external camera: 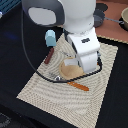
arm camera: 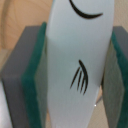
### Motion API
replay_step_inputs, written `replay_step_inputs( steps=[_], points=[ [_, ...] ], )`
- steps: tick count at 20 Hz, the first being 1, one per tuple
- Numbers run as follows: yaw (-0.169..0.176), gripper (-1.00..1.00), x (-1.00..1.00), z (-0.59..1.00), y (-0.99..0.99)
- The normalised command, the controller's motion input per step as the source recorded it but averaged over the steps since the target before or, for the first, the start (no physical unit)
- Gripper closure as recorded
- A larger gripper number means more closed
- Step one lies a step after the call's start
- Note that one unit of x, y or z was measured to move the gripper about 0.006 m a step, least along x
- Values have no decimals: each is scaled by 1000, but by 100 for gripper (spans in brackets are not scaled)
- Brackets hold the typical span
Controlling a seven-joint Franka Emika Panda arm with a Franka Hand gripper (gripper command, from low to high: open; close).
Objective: Interact with the objects in diverse but meaningful ways.
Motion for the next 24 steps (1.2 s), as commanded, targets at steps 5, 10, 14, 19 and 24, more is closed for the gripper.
replay_step_inputs(
  steps=[5, 10, 14, 19, 24],
  points=[
    [0, 100, -359, -276, -159],
    [4, -100, -305, -296, -28],
    [35, -100, -252, -69, 12],
    [91, -100, -116, 350, 282],
    [96, -100, -118, 948, 588]
  ],
)
